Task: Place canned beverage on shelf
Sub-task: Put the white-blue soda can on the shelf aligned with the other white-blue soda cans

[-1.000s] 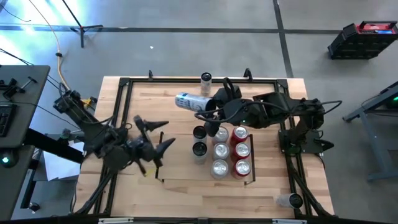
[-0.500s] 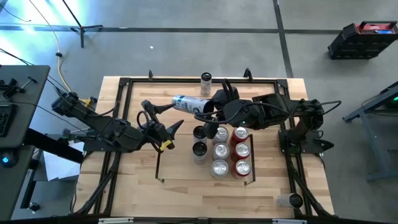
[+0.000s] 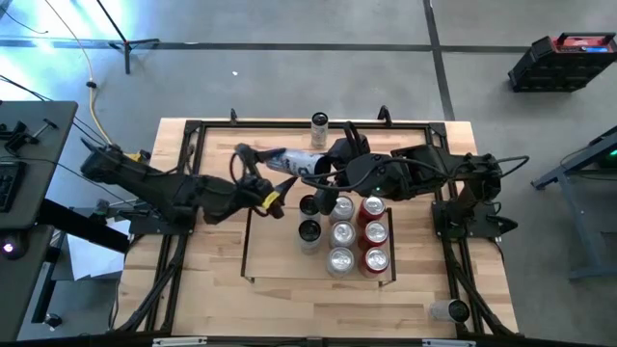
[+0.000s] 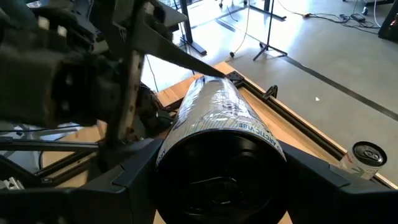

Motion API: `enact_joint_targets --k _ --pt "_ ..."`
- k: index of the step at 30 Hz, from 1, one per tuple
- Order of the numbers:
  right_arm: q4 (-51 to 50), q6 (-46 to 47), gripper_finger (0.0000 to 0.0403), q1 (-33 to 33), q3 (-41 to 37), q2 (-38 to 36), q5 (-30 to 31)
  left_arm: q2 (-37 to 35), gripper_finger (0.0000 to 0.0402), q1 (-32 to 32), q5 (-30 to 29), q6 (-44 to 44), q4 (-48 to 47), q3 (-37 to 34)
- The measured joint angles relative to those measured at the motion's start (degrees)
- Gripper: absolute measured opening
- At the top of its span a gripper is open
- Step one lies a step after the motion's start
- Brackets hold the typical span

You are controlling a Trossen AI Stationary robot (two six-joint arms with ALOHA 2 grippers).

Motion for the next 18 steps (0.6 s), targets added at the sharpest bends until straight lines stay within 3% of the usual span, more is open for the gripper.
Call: enact_joint_targets --k 5,11,18 --pt "0.2 -0.5 0.0253 0.0 0.0 0.3 -1.8 2.2 0.0344 1.6 1.5 5.4 5.2 0.0" --pt "-0.3 -1.4 0.0253 0.1 0.0 1.8 -2.4 3.3 0.0341 2.7 2.5 5.4 5.6 -0.1" --pt "0.4 -1.1 0.0254 0.1 0.0 1.8 -2.3 3.3 0.0282 1.2 1.2 4.6 5.5 -0.1"
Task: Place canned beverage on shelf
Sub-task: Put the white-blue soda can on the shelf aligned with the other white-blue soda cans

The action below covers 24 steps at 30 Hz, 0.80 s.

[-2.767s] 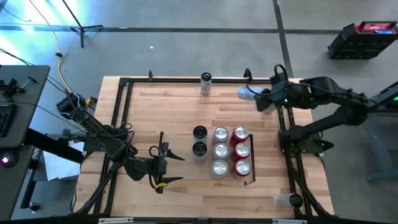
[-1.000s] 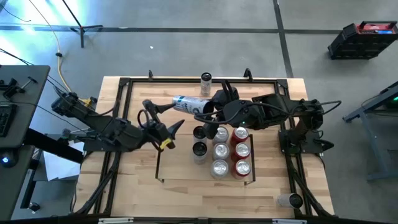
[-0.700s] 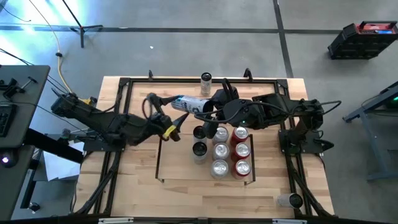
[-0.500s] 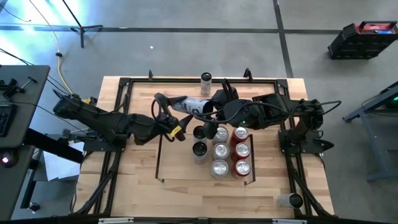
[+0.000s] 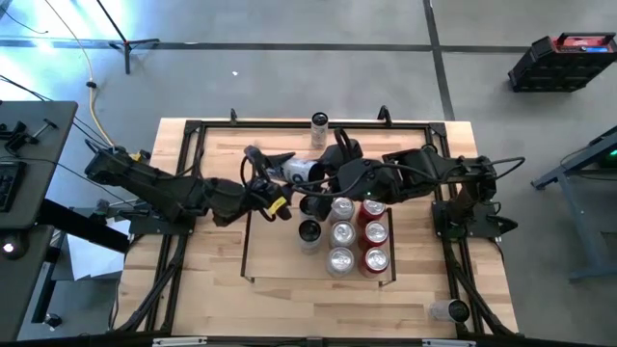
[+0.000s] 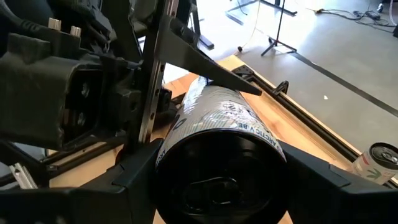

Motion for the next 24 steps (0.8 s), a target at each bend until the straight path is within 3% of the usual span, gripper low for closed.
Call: enact_joint_targets --k 4,10,17,20,24 --pt "0.1 -0.2 0.0258 0.0 0.0 0.0 -1.1 0.0 0.0241 -0.3 -1.0 -0.2 -0.7 0.0" --pt "1.0 -1.5 0.029 0.0 0.0 -0.1 -2.6 0.0 0.024 -1.2 -3.4 0.7 -0.9 0.0" --pt "3.1 -2.9 0.0312 1.6 0.0 -2.9 -4.1 -1.4 0.0241 -5.5 -12.1 3.1 -2.5 0.0" --pt "4.0 -4.1 0.0313 4.5 0.0 -4.2 0.6 -3.8 0.0241 -9.0 -15.4 -2.3 -5.8 0.0" --pt "3.6 -4.5 0.0314 9.3 0.0 -4.8 6.4 -7.4 0.0241 -15.1 -16.5 -18.7 -12.9 0.0"
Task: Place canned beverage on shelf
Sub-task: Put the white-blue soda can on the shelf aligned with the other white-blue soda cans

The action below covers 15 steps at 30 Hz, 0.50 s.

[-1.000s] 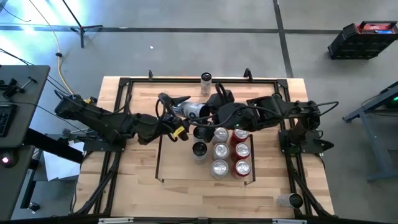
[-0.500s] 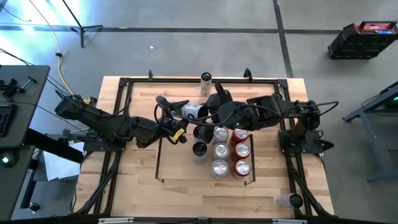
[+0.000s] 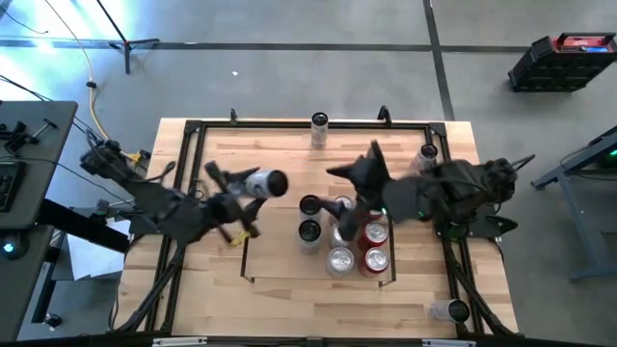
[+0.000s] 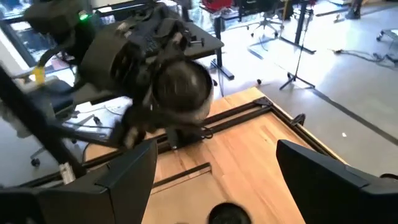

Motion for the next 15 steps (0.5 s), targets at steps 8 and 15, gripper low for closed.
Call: enact_joint_targets --k 8,15 --pt "-2.3 2.6 0.0314 8.7 0.0 1.7 7.5 0.3 0.0242 -10.5 0.3 -22.5 0.5 -6.8" --pt "-3.2 4.5 0.0314 12.5 0.0 2.6 9.3 9.9 0.0242 -16.2 0.1 -16.9 26.4 -10.2"
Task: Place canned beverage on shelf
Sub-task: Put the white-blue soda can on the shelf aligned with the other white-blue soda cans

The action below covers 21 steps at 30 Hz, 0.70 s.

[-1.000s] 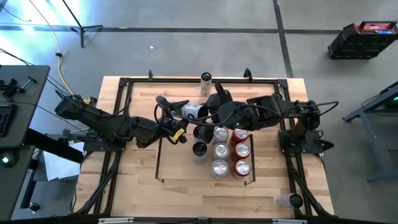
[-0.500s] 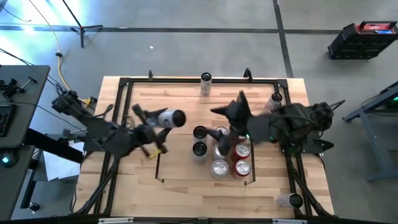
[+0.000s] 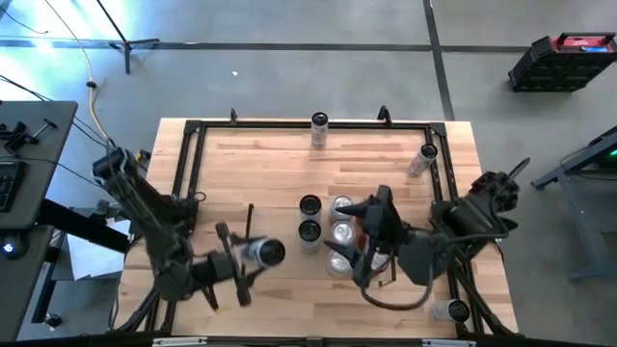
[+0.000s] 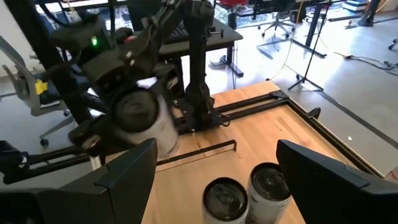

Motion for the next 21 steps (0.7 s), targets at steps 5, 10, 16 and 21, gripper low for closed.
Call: enact_joint_targets --k 5,10,16,21 --pt "0.0 -0.3 0.0314 1.7 0.0 0.1 2.0 8.3 0.0243 -1.5 -1.7 5.3 14.1 -0.1" --pt "-0.2 -0.9 0.0314 2.9 0.0 2.2 2.4 12.5 0.0243 -1.5 -3.1 3.8 20.6 -0.1" --pt "0.5 -1.1 0.0314 4.2 0.0 6.1 2.0 15.1 0.0243 0.8 -2.8 -2.4 24.8 -0.1" --pt "0.6 1.2 0.0314 4.4 0.0 8.3 0.6 17.7 0.0243 2.8 -0.6 -7.5 25.6 -0.1"
